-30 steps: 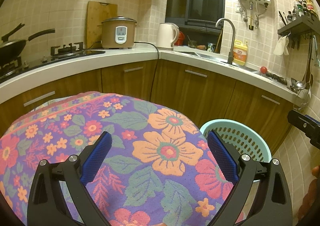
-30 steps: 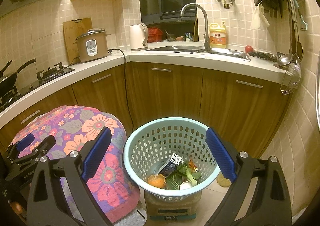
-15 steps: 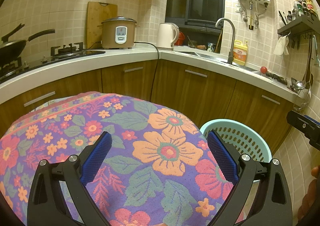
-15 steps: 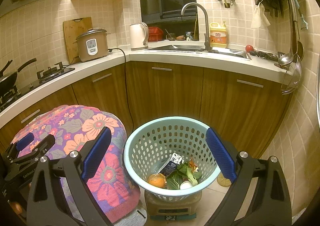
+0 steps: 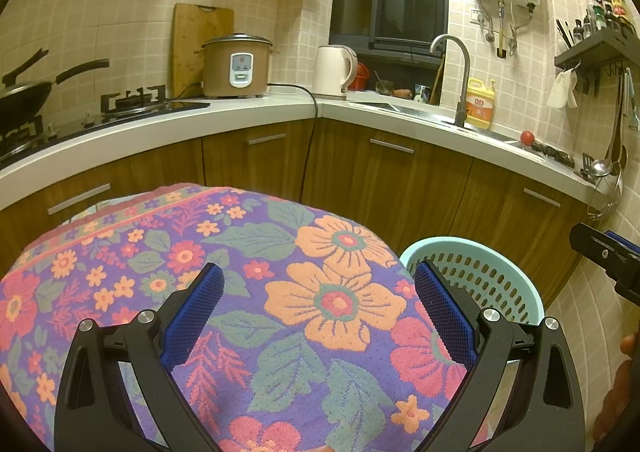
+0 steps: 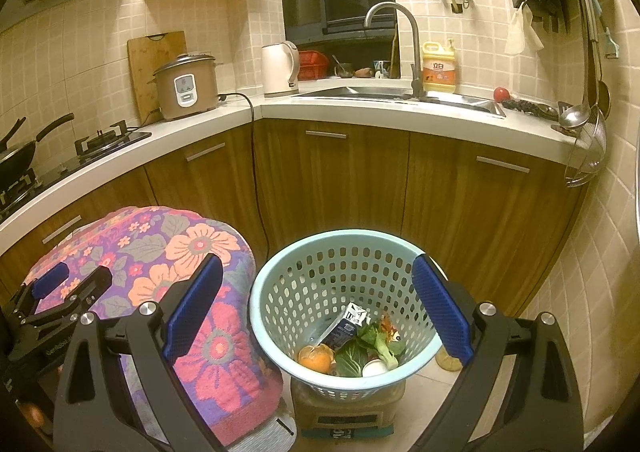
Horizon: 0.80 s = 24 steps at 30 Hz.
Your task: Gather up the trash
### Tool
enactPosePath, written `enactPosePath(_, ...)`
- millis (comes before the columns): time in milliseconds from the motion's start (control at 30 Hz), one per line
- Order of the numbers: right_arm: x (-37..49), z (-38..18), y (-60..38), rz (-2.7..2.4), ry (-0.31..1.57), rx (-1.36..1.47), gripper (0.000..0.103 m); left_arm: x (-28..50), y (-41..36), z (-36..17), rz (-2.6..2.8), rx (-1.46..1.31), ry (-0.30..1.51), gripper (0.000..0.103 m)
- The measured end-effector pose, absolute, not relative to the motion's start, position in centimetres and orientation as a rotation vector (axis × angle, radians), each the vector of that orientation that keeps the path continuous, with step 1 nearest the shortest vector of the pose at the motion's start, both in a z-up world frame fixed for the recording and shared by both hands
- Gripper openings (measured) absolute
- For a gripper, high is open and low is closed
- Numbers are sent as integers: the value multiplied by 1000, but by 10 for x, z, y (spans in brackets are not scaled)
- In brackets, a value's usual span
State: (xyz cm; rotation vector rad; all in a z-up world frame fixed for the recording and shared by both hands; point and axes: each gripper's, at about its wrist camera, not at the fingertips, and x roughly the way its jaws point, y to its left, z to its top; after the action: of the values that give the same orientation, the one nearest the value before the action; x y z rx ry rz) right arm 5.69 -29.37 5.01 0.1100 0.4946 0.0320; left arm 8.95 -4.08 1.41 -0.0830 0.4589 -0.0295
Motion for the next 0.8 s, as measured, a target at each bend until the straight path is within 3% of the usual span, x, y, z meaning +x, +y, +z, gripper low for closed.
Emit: enactPosePath(800, 54, 71, -281, 52, 467, 83, 91, 92, -41, 12, 2, -48, 464, 93)
